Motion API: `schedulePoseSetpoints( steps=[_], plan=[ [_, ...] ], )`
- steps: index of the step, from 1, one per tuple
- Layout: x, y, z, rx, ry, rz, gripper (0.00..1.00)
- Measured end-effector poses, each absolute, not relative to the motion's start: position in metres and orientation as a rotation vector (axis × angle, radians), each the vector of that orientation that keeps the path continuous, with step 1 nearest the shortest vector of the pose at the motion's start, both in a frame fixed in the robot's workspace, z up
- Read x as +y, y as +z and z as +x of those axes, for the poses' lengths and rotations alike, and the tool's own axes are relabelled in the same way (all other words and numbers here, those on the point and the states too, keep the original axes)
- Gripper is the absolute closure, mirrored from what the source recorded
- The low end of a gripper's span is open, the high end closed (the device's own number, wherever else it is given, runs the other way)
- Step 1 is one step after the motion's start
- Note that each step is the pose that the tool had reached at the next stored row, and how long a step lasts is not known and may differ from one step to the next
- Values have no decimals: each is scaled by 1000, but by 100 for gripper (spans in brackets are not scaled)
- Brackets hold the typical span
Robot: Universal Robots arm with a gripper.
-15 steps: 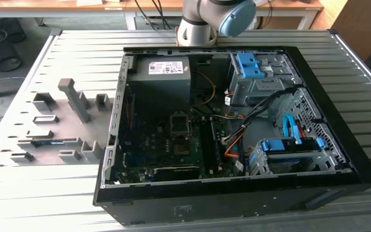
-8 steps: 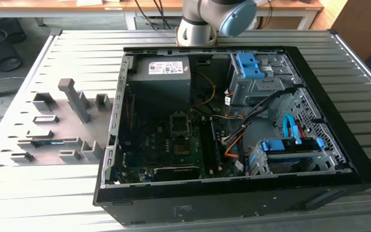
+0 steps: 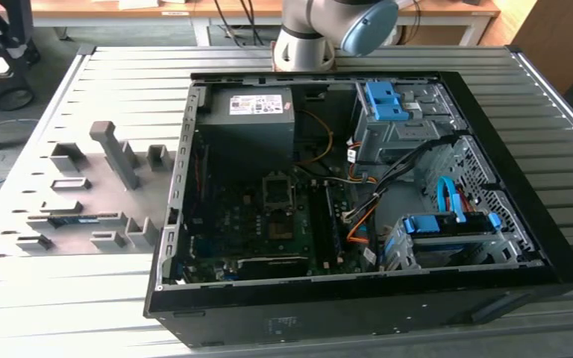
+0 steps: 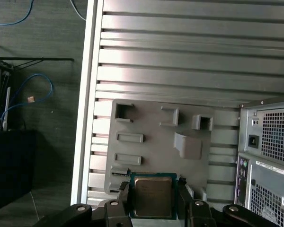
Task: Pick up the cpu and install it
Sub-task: 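Pick up the cpu and move it towards the insertion slot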
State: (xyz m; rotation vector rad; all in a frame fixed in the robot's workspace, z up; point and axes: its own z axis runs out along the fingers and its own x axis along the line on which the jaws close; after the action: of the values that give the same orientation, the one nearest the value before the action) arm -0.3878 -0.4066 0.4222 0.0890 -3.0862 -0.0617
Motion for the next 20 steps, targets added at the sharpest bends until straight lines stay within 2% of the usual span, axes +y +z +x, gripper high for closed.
schedulePoseSetpoints(
  steps=[20],
  plan=[
    [-407, 422, -300, -3077, -62, 88, 53]
  ],
)
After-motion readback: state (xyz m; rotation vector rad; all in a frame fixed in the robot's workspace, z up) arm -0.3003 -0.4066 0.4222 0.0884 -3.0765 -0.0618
